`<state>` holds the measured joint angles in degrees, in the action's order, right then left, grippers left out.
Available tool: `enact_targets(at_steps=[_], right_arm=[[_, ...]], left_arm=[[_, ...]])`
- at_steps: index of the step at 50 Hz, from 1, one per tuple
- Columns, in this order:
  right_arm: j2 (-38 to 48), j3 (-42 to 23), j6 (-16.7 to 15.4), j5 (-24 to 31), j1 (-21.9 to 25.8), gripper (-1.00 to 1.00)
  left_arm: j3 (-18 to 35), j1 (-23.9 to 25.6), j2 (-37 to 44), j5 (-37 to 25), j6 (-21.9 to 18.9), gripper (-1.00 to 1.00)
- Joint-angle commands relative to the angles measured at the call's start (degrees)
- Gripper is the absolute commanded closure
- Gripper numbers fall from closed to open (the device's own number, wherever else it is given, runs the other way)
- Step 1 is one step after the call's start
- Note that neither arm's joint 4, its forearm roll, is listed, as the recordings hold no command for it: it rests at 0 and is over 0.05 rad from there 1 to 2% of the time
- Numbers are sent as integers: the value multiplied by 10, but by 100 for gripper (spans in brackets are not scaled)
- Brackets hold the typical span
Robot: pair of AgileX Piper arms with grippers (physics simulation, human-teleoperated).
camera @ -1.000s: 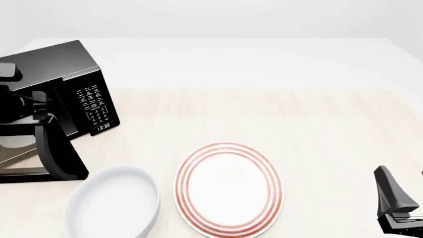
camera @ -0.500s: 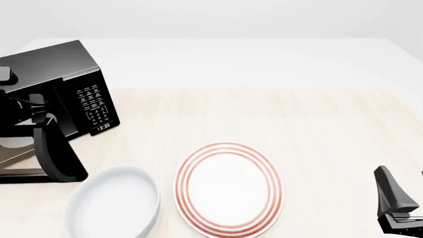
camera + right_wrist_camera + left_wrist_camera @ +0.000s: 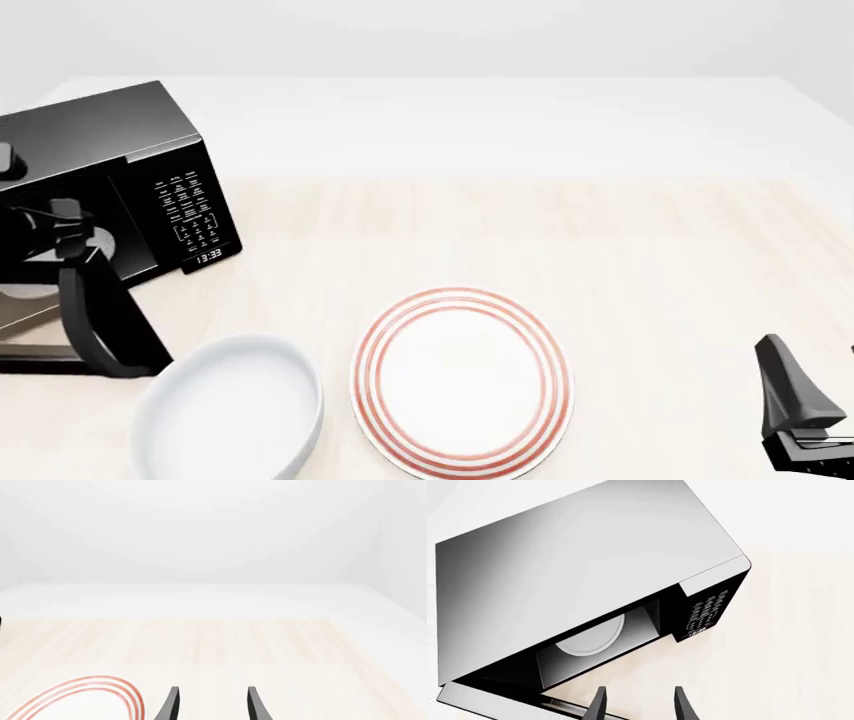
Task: Open the microwave.
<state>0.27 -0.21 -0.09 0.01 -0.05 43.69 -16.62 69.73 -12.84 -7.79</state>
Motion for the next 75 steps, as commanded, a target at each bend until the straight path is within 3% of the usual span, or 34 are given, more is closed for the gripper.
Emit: enact_targets(at_steps=[1, 42, 75], right_arm=[[0, 0, 0, 0, 0, -100], [0, 0, 0, 0, 0, -100], [0, 0, 0, 0, 0, -100]], left_arm=[[-20, -3, -12, -4, 4, -100], [-82, -12, -85, -9, 19, -100], [-102, -44, -143, -50, 5, -100]])
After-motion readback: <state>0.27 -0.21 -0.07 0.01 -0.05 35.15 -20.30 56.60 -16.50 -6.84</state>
